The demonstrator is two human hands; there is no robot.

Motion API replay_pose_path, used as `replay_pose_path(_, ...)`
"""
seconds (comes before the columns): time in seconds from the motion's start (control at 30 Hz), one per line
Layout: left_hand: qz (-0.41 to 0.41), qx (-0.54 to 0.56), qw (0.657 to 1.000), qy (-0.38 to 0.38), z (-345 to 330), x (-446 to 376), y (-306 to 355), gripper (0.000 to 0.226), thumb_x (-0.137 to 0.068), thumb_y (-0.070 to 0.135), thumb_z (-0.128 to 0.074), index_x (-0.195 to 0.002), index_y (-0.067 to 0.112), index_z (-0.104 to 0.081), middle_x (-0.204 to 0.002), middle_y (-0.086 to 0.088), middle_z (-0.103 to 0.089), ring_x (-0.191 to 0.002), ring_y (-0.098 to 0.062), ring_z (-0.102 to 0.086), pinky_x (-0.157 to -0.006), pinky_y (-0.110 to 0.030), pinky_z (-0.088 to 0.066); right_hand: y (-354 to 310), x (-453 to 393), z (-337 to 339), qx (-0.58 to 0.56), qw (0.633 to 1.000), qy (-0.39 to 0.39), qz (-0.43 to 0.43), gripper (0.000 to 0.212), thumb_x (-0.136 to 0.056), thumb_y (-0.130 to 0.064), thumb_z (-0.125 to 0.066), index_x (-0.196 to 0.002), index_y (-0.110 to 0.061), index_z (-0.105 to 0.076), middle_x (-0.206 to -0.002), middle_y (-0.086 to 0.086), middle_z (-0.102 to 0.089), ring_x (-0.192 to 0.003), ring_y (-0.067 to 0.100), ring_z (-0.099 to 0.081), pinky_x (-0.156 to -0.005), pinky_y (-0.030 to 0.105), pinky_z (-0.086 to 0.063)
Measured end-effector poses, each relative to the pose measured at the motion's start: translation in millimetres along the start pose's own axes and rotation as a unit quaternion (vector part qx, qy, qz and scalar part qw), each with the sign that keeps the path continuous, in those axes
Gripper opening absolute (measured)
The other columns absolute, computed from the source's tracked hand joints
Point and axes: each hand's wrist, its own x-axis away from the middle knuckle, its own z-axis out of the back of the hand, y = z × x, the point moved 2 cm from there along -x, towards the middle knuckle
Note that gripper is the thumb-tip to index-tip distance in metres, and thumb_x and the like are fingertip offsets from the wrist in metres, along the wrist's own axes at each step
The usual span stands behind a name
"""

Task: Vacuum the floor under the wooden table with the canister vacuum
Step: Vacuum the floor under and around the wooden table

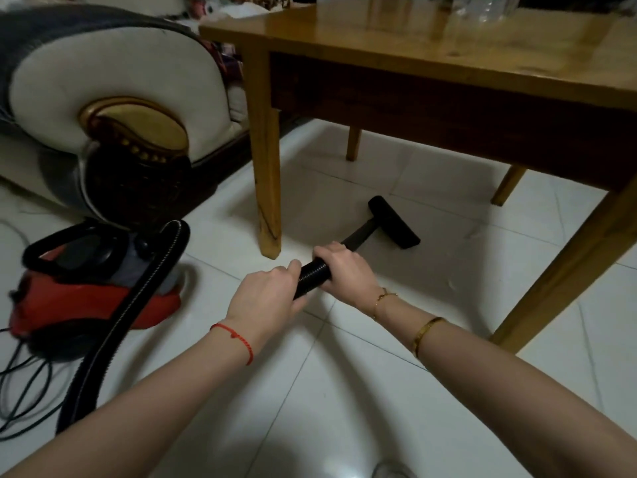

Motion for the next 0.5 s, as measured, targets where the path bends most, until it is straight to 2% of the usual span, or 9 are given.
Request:
replay_pose_path(0.13,0.002,0.009,1.0,-0.008,10.9,25.9,-20.2,0.029,-0.092,0.044,-0.045,-0.105,0.018,-0.044,-0.091,-0.001,-0.064,-0.078,-0.027,-0.066,-0.058,-0.031,-0.037,-34.4,7.7,1.4,0.008,1.0,0.01,-0.002,0.021,-0.084,-0.032,-0.064,-0.092,-0.015,-0.054,-0.093,0.005,-0.061,-0.09,0.024,-0.055,-0.067,0.028,-0.038)
replay_pose_path(0.27,0.002,0.009,1.0,-0.013,24.8,44.9,-32.7,0.031,-0.092,0.045,-0.045,-0.107,0.018,-0.044,-0.092,-0.001,-0.064,-0.079,-0.027,-0.066,-0.057,-0.031,-0.036,-57.5,10.9,0.2,0.01,1.0,0.019,-0.004,0.025,-0.084,-0.037,-0.064,-0.091,-0.016,-0.053,-0.089,0.005,-0.06,-0.087,0.025,-0.058,-0.068,0.032,-0.047)
replay_pose_path(0.5,0.016,0.015,0.999,-0.028,26.5,52.0,-38.8,0.03,-0.092,0.046,-0.044,-0.105,0.02,-0.043,-0.093,0.0,-0.064,-0.08,-0.026,-0.065,-0.057,-0.031,-0.036,-62.2,9.2,-9.3,0.025,0.999,0.028,0.0,0.027,-0.084,-0.039,-0.065,-0.093,-0.016,-0.054,-0.09,0.005,-0.062,-0.089,0.025,-0.057,-0.07,0.036,-0.05)
